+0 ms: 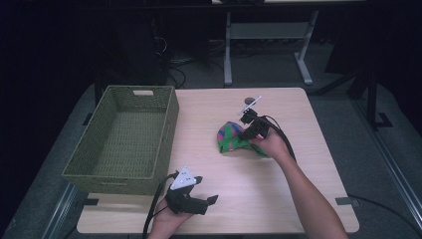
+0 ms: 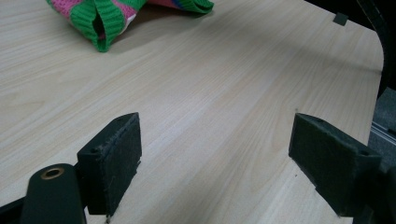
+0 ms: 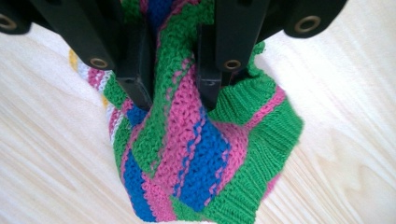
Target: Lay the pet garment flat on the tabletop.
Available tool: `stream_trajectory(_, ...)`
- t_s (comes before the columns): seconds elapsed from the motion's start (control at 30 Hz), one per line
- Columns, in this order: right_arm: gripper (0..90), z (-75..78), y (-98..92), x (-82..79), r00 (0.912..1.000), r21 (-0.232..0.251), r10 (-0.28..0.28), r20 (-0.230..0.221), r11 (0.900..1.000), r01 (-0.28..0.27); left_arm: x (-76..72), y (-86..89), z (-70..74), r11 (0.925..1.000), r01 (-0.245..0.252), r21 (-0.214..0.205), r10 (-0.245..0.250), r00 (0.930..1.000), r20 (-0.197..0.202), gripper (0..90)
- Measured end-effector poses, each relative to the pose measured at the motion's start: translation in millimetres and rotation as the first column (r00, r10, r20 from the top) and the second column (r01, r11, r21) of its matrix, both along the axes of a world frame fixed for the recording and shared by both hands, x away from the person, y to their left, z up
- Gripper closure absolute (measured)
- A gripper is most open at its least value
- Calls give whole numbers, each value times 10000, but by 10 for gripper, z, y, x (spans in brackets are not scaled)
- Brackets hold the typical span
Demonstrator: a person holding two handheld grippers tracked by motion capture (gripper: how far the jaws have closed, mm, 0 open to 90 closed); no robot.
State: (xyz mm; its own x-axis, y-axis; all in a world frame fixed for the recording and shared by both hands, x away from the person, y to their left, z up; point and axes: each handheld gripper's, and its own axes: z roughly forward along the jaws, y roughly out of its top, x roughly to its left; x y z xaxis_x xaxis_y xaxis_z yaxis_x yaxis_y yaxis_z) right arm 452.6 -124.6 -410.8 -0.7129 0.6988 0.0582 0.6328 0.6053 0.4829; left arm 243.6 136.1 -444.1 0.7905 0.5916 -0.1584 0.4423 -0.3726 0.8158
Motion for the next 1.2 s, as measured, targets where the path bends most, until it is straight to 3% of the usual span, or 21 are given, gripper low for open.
stream_trajectory(0.33,704,129,-85,-58,9999,470,89,87,9989,-93,0,2,4,10000,-33,5,33,10000,-15,167)
stream_trajectory(0.87,704,478,-276,-243,9984,1032,227,511,9943,-279,8,15,5,10000,-76,-35,76,10000,-10,167)
stream_trajectory(1.03,704,658,-370,-413,9955,1353,395,863,9895,-510,0,11,4,10000,-47,-17,47,10000,2,167)
stream_trajectory(1.2,702,743,-428,-567,9923,1466,571,1100,9865,-730,-7,11,9,10000,-82,-43,82,10000,50,167)
